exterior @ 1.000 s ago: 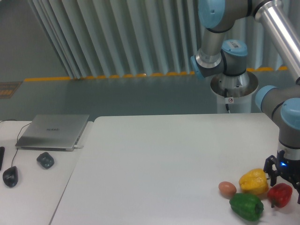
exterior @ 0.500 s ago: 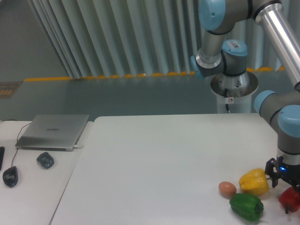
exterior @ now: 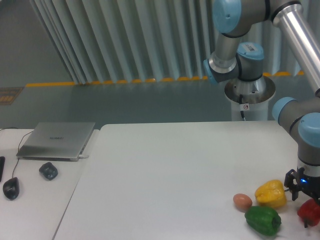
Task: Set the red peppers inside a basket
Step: 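Close the gripper on the red bell pepper and lift it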
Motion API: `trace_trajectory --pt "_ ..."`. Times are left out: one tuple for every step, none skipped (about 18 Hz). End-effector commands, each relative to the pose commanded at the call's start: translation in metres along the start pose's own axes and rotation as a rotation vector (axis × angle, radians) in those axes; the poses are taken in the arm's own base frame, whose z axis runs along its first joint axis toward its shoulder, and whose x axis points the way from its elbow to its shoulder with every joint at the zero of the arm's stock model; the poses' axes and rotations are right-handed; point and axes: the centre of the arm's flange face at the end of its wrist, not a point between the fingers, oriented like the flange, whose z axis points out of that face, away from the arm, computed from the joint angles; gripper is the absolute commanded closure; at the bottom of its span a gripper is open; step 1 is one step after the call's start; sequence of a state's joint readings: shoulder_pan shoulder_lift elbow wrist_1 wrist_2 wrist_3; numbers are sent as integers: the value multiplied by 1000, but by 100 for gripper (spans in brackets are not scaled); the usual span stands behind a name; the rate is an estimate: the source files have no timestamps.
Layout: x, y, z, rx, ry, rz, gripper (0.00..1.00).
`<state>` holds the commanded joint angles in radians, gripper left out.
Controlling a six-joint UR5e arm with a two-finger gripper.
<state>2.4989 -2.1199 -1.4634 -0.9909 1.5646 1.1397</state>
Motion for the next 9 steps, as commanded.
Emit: trace_trajectory --pt "0 0 0 1 -1 0 0" --pt "0 0 0 0 0 0 2" --pt "0 0 0 0 0 2 11" --pt "0 0 0 0 0 2 18" --pt "0 0 0 -1 -1 0 28" --pt "0 0 -1 -2 -3 5 31" --pt "0 1 -2 -6 -6 5 34" --pt "0 1 -3 -11 -10 5 44" --pt "0 2 -3 -11 -9 8 45"
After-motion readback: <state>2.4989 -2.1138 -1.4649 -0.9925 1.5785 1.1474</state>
